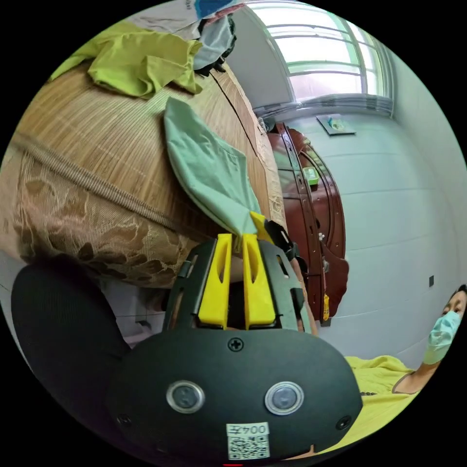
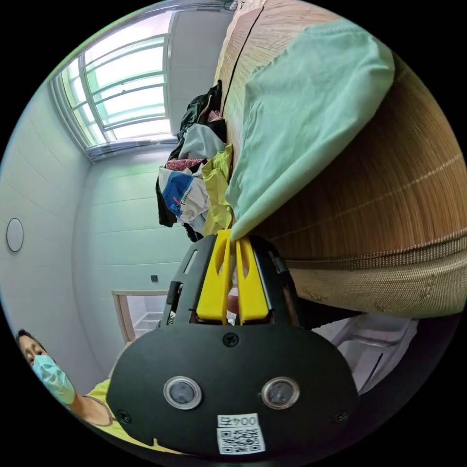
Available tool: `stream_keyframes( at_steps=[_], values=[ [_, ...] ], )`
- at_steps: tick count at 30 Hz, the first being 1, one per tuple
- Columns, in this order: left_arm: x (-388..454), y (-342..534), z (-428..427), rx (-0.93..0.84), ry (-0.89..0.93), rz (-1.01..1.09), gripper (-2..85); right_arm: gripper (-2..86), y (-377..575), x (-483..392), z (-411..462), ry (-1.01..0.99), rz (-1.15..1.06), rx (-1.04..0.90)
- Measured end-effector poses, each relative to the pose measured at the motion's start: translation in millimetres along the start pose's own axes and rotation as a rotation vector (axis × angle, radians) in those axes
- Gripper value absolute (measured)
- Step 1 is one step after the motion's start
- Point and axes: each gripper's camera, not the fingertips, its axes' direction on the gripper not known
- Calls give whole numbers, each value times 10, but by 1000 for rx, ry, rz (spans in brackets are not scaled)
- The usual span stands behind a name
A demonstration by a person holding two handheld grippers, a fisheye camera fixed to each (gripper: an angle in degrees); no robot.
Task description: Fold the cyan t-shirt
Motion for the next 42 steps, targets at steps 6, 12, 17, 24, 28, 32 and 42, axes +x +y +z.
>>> stream_keyframes(
  at_steps=[6,12,17,24,28,32,42],
  values=[
    [-324,-87,-76,63,230,-147,213,3,-144,-490,-163,26,-5,-34],
    [-310,-282,-28,85,315,-171,230,1,-148,-703,-404,-62,45,-27],
    [-261,-448,110,122,386,-171,229,1,44,-752,-531,-97,63,-43],
    [-105,-629,249,39,339,-107,109,10,456,-554,-502,-73,40,-91],
    [134,-887,320,-67,204,-93,54,42,646,-467,-560,-103,-109,-173],
    [274,-1238,494,-249,53,-46,50,80,733,-306,-1055,-13,-221,-165],
    [197,-1671,1072,-421,-216,20,48,184,-355,-30,-1824,304,-433,-284]
  ],
)
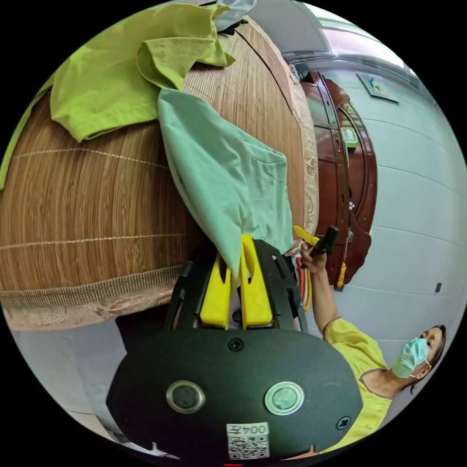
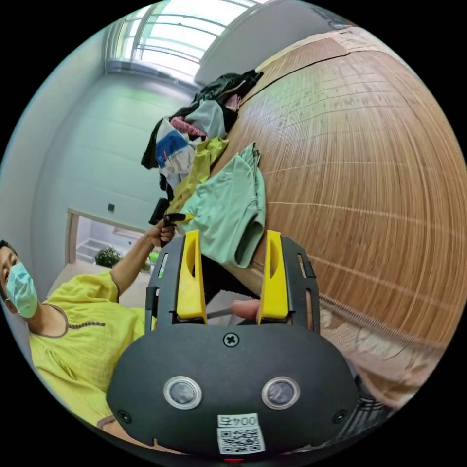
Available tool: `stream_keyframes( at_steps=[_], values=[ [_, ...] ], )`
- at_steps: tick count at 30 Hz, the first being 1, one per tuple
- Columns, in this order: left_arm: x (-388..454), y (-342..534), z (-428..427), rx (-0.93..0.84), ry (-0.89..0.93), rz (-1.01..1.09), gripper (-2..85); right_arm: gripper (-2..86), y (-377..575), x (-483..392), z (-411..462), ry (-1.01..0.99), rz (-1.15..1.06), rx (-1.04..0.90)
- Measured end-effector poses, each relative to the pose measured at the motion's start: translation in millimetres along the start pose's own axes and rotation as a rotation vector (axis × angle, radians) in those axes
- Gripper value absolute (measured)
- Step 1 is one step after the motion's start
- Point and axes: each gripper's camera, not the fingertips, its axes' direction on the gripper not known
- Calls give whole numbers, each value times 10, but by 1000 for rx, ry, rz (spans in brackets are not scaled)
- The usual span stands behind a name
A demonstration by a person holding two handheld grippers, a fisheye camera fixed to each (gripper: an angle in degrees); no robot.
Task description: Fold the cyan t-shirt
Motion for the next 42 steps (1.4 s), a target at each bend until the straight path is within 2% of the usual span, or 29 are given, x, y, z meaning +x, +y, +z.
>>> stream_keyframes(
  at_steps=[5,10,18,23,26,37,42],
  values=[
    [83,-175,341,-4,-67,23,49,181,-383,41,361,20,-106,-145],
    [98,-332,584,-13,-82,40,49,159,-612,135,623,-93,-128,-224],
    [-6,-596,931,-25,-84,52,48,129,-793,204,1078,-270,-95,-231],
    [-157,-746,1117,-21,-72,52,48,98,-863,112,1424,-282,-50,-179],
    [-242,-819,1201,-18,-70,59,48,91,-892,-113,1617,-210,-32,-155],
    [-620,-1019,1468,25,-83,66,48,49,-919,-1188,2296,278,-73,-127],
    [-783,-1096,1584,32,-103,78,48,48,-907,-1423,2421,336,-95,-127]
  ],
)
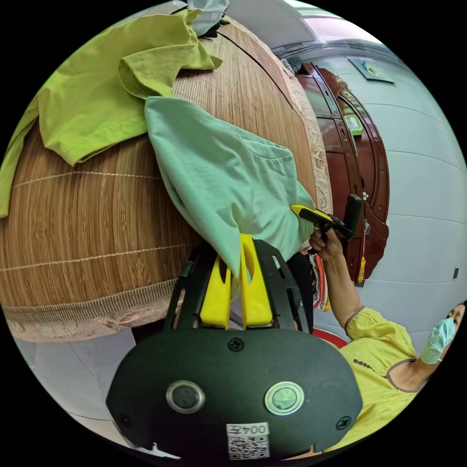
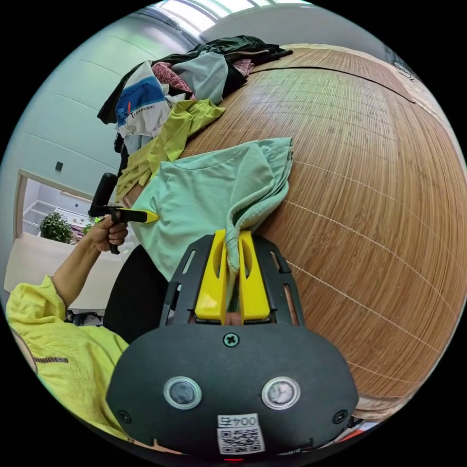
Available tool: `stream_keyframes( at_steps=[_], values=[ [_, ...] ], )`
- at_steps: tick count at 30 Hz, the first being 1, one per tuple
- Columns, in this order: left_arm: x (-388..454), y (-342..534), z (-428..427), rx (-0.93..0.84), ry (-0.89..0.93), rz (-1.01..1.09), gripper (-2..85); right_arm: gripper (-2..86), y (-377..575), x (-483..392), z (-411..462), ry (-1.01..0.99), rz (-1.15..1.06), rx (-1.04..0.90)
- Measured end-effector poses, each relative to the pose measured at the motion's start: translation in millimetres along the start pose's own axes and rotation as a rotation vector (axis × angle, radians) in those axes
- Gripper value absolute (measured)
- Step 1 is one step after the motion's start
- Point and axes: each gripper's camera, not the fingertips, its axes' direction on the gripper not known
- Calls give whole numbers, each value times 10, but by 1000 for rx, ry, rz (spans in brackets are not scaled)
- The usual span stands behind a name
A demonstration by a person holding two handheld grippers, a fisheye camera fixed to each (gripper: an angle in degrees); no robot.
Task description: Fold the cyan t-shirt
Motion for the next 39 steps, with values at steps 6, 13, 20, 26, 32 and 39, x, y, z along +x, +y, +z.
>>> stream_keyframes(
  at_steps=[6,13,20,26,32,39],
  values=[
    [-116,-81,196,24,-18,38,48,44,97,-196,10,37,48,50],
    [-188,-284,617,-10,-63,82,49,45,216,-311,-67,102,103,90],
    [-275,-531,1456,-52,45,77,49,46,212,-40,-438,166,110,40],
    [-162,-823,2495,-80,194,50,50,47,-131,610,-1020,269,129,-29],
    [-328,-632,2918,-11,203,83,51,85,-156,1215,-1937,314,316,109],
    [-1078,196,2460,118,64,116,33,159,1382,1070,-2316,68,587,445]
  ],
)
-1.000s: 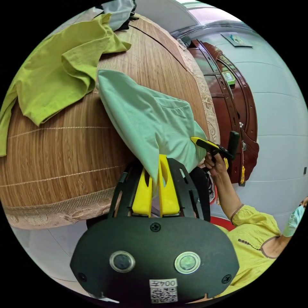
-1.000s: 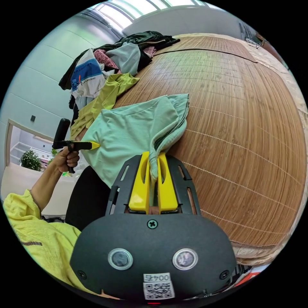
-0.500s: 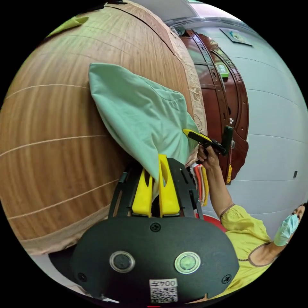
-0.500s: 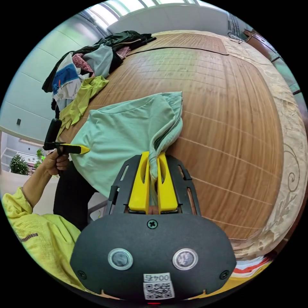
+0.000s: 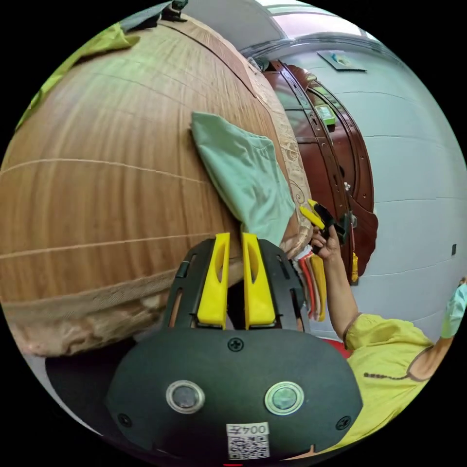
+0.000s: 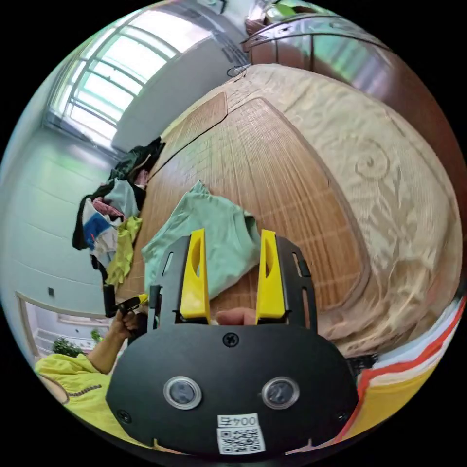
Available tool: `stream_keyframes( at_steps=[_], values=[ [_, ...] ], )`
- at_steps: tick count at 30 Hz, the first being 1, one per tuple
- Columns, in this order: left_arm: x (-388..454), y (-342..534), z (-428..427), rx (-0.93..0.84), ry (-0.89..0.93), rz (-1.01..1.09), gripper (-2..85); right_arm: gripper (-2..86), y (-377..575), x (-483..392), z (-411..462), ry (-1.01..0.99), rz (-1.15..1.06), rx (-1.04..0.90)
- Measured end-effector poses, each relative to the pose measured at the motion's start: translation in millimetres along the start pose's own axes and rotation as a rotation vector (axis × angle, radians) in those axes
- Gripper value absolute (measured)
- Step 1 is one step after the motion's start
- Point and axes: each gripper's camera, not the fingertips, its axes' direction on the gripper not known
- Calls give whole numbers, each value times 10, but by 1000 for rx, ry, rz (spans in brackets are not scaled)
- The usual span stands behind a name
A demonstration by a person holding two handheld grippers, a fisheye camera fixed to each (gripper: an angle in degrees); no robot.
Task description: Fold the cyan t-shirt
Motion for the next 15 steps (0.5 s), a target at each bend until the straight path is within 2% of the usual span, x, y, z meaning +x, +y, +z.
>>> stream_keyframes(
  at_steps=[2,4,8,10,14,15],
  values=[
    [57,81,-194,87,-93,111,33,158,393,41,62,-77,58,10],
    [253,-64,-141,87,-173,251,35,155,749,12,251,-161,133,27],
    [549,-632,271,107,-386,462,47,148,989,-136,382,-153,260,191],
    [429,-933,512,66,-431,458,57,148,972,-353,487,-78,264,263],
    [59,-1286,1004,-37,-494,459,69,135,847,-726,685,81,214,287],
    [17,-1299,1070,-62,-496,463,69,107,794,-788,746,115,220,275]
  ],
)
